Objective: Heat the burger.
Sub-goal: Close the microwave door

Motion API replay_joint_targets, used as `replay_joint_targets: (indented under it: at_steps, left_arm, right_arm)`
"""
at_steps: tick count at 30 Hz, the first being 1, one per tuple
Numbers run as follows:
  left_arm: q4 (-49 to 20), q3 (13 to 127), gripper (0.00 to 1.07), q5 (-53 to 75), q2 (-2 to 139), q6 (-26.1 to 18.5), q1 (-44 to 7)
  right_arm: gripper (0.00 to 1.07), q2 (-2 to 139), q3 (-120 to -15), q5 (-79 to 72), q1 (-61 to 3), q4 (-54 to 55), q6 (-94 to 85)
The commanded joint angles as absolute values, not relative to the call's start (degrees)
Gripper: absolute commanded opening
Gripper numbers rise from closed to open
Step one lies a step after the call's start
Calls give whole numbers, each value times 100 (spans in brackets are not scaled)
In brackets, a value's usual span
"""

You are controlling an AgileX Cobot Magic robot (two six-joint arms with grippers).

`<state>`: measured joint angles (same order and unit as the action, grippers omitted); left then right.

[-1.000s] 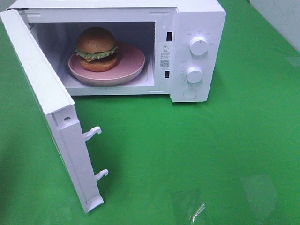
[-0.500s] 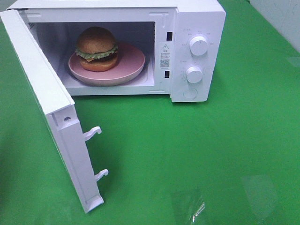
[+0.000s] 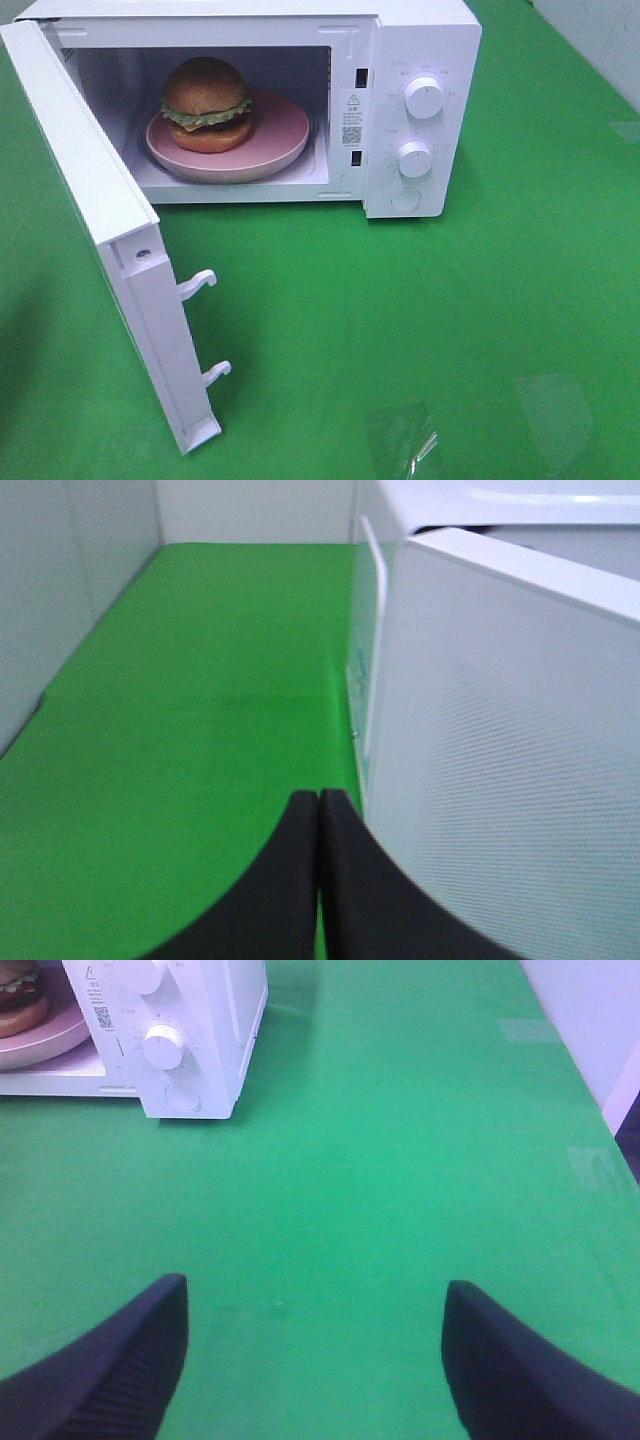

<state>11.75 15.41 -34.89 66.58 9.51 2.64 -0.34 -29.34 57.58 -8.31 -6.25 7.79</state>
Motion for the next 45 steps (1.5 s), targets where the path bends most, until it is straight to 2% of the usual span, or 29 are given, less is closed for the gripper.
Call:
replay_joint_targets:
  at_steps: [1, 4, 11, 20, 22, 23, 28, 45]
  left_arm:
    - [2063, 1513, 0, -4314, 7105, 1375, 246]
    - [2315, 1518, 0, -4853, 7529, 1478, 246]
    - [2767, 1530, 0, -5237, 7924, 1839, 246]
    - [2951, 1530, 0, -5237, 7930, 1868, 223]
    - [2807, 1530, 0, -5208, 7935, 1742, -103]
    - [2807, 1530, 0, -5208, 7935, 1742, -103]
    - [1948, 1541, 0, -5059, 7935, 1301, -602]
    - [1513, 1725, 0, -4801, 7935, 1215, -1369]
  right_arm:
    - [70, -166, -2934, 5764, -796, -642, 831]
    - [70, -166, -2934, 5764, -796, -642, 831]
    - [70, -166, -2934, 5764, -796, -642, 831]
    - [70, -166, -2934, 5764, -796, -642, 831]
    - [70, -166, -2934, 5764, -796, -642, 831]
    - [70, -166, -2934, 5764, -796, -642, 831]
    - [70, -166, -2934, 5764, -796, -642, 831]
    - [70, -166, -2934, 5764, -796, -642, 831]
